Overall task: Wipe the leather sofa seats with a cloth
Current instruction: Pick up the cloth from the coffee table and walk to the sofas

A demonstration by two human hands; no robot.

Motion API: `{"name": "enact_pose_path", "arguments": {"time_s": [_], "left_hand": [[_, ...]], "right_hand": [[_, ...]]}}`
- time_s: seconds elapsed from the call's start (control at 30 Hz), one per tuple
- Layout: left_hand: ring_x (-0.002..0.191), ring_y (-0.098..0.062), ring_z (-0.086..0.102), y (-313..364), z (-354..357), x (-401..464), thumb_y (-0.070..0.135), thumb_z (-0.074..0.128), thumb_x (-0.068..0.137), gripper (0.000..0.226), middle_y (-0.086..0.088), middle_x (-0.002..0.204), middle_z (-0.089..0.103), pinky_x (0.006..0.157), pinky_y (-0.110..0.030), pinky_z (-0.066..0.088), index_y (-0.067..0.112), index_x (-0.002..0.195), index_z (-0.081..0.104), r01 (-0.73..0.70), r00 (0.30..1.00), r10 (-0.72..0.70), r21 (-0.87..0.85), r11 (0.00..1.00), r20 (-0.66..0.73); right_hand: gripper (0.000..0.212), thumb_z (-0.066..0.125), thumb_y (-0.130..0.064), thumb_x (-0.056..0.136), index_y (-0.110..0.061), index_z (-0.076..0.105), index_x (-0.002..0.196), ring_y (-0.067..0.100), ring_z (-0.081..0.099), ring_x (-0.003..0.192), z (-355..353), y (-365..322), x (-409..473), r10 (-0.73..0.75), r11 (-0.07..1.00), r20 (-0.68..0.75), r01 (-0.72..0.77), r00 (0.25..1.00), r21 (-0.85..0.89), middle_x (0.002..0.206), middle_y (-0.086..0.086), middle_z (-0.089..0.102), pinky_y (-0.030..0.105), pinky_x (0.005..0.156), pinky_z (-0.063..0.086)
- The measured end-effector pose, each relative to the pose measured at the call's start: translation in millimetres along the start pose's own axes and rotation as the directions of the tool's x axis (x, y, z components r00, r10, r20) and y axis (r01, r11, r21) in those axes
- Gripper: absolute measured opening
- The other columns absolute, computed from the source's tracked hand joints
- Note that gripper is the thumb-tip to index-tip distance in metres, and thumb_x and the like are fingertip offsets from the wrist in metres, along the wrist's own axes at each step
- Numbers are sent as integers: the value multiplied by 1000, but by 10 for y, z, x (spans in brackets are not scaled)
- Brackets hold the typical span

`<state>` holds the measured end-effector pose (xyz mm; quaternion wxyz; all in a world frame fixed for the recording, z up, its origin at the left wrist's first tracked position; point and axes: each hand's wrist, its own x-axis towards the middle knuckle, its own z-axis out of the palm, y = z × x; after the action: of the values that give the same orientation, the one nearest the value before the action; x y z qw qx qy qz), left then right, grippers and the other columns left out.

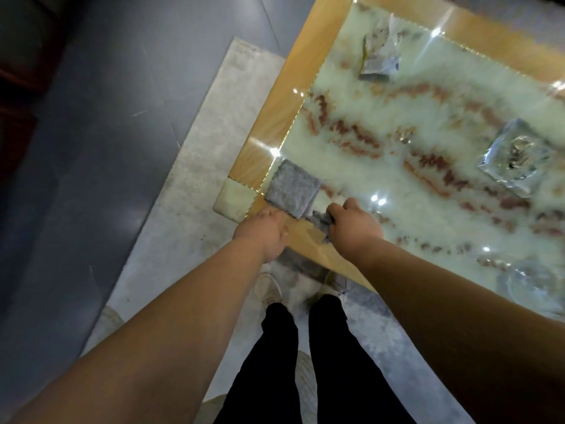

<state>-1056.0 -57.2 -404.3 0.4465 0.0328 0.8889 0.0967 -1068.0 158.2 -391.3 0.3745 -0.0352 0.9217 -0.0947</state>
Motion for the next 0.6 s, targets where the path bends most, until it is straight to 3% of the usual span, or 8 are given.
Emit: {"name": "enact_pose_path", "arguments": {"time_s": [0.13, 0.23, 0.3, 0.4, 0.5, 0.6], "left_hand": [[135, -35, 50, 59, -298, -562, 41, 45, 107, 54, -15, 152, 44, 108, -46, 47, 18, 156, 38, 10, 1000, -10, 4, 1000, -22], [131, -33, 54, 95, -478, -989, 42, 46, 107, 51, -12, 150, 49, 106, -46, 49, 19, 152, 43, 29, 999, -30, -21, 999, -46], [130, -32, 56, 123, -600, -1256, 43, 47, 107, 50, -10, 149, 51, 105, -45, 50, 21, 151, 45, 42, 997, -44, -39, 998, -61], [129, -31, 57, 170, -761, -1597, 46, 47, 106, 50, -8, 149, 53, 105, -45, 50, 23, 151, 47, 50, 994, -53, -33, 998, -93], [129, -29, 58, 233, -912, -1896, 47, 49, 106, 50, -5, 148, 56, 104, -41, 50, 25, 151, 48, 47, 989, -56, -68, 997, -139], [129, -29, 59, 237, -989, -2148, 48, 49, 106, 50, -4, 148, 58, 105, -41, 51, 27, 152, 47, 66, 979, -90, -137, 988, -183]], "right_hand": [[32, 55, -31, 101, -27, 54, 133, 34, 59, 103, -387, -72, -486, -13, 999, 28, 12, 1000, 37, 124, 9, 49, 41, 81, 52], [34, 45, -53, 100, -28, 58, 120, 29, 61, 96, -672, -140, -876, -58, 998, -29, 59, 998, 38, 111, 4, 56, 39, 78, 53], [38, 49, -63, 94, -28, 58, 105, 24, 61, 87, -852, -174, -1094, -103, 995, -38, 103, 994, 12, 99, 1, 60, 41, 76, 57], [37, 56, -63, 91, -27, 59, 96, 18, 64, 79, -1107, -248, -1362, -159, 987, -44, 158, 986, -11, 86, -4, 65, 38, 72, 58], [29, 56, -58, 93, -29, 59, 91, 4, 69, 56, -1322, -372, -1563, -215, 972, -41, 218, 976, 83, 71, -8, 72, 35, 71, 61], [26, 55, -55, 98, -29, 59, 93, 2, 69, 53, -1500, -542, -1680, -270, 958, -8, 269, 963, 95, 69, -9, 74, 36, 75, 63]]}}
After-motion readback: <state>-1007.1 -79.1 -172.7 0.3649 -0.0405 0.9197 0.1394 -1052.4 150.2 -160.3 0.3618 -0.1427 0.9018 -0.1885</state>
